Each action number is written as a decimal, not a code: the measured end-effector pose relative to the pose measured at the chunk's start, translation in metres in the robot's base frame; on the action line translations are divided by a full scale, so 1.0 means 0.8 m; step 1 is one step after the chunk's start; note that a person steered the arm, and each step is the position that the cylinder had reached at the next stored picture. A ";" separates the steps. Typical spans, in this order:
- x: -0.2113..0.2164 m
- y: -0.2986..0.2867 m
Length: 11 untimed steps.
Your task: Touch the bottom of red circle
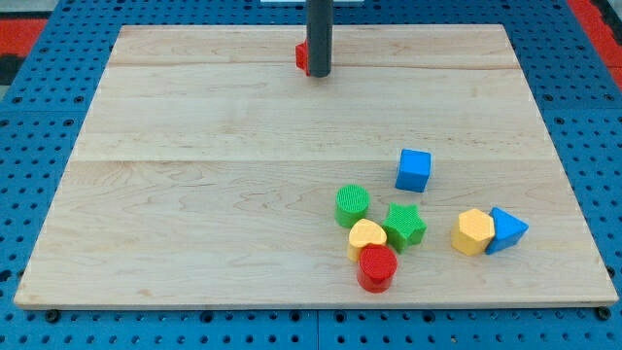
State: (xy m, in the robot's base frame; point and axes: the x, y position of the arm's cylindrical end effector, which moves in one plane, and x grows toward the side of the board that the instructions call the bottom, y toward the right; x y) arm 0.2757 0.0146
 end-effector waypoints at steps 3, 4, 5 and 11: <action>0.105 0.152; 0.141 0.294; 0.272 0.337; 0.380 -0.007</action>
